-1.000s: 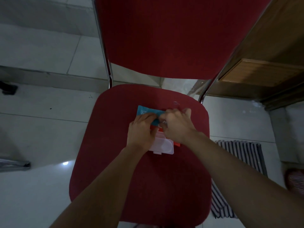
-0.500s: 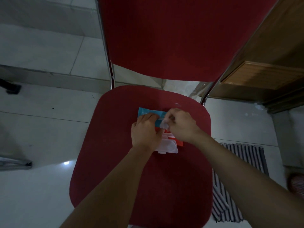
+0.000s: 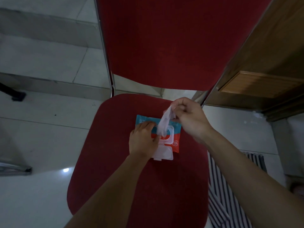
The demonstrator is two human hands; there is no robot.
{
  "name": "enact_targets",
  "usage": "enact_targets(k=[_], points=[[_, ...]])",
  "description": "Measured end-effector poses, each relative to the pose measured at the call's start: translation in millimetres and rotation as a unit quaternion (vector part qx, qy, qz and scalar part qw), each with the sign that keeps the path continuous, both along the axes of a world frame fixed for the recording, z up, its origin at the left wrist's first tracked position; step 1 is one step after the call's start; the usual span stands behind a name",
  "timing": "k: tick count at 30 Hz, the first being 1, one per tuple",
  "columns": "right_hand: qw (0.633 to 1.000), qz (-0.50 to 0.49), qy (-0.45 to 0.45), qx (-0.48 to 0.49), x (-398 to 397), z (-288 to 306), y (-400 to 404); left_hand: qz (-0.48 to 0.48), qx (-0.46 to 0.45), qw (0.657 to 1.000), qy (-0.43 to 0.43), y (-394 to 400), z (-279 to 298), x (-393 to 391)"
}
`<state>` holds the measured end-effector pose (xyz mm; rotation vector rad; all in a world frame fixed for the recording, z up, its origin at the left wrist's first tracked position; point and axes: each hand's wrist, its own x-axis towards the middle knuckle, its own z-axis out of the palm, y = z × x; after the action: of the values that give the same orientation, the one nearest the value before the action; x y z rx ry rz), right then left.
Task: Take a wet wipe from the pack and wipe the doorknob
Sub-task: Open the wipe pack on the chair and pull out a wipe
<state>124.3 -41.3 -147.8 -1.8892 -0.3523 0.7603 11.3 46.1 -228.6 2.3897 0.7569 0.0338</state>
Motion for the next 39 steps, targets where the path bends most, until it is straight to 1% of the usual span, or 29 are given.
enact_targets(k=[3,7,10,13,17,19,21,22,24,25,27,28,29,31,34,37,39], points=[[0.999,-0.018,-0.036,0.033,-3,6,-3,-0.001,-0.004,1.0,-0.004,0,0,-1],[0.992,-0.016,-0.093,0.087,-9,18,-5,0.0,-0.009,1.0,-0.006,-1,2,0],[0.983,-0.049,-0.127,0.127,-7,26,-5,0.001,-0.013,1.0,-0.01,-1,3,1],[0.977,-0.055,-0.135,0.154,-3,38,-3,0.003,-0.024,1.0,-0.013,-1,3,1],[0.963,-0.09,-0.145,0.208,8,64,-2,0.005,-0.03,0.999,-0.009,-2,6,2],[0.956,-0.11,-0.16,0.219,16,75,-2,0.001,-0.032,0.999,-0.007,-3,7,2],[0.956,-0.12,-0.168,0.206,21,76,-3,0.003,-0.046,0.999,0.011,-2,8,2],[0.961,-0.121,-0.163,0.189,20,75,-4,0.01,-0.064,0.998,0.023,-1,12,3],[0.97,-0.124,-0.149,0.146,18,67,-7,0.051,-0.131,0.99,0.03,2,24,9],[0.973,-0.124,-0.145,0.128,17,65,-9,0.081,-0.176,0.981,0.01,2,33,13],[0.978,-0.113,-0.142,0.105,13,62,-13,0.112,-0.268,0.952,-0.095,1,56,20],[0.979,-0.105,-0.145,0.099,13,63,-15,0.1,-0.302,0.938,-0.138,0,67,23],[0.979,-0.099,-0.149,0.096,12,65,-16,0.071,-0.32,0.931,-0.159,-1,77,27],[0.979,-0.094,-0.159,0.092,12,73,-19,0.001,-0.331,0.932,-0.148,-4,94,34],[0.973,-0.095,-0.183,0.1,14,97,-26,-0.066,-0.336,0.932,-0.12,-8,127,40],[0.967,-0.095,-0.203,0.121,14,126,-38,-0.08,-0.345,0.929,-0.105,-12,154,40],[0.963,-0.086,-0.209,0.145,10,152,-52,-0.087,-0.372,0.92,-0.091,-15,180,39]])
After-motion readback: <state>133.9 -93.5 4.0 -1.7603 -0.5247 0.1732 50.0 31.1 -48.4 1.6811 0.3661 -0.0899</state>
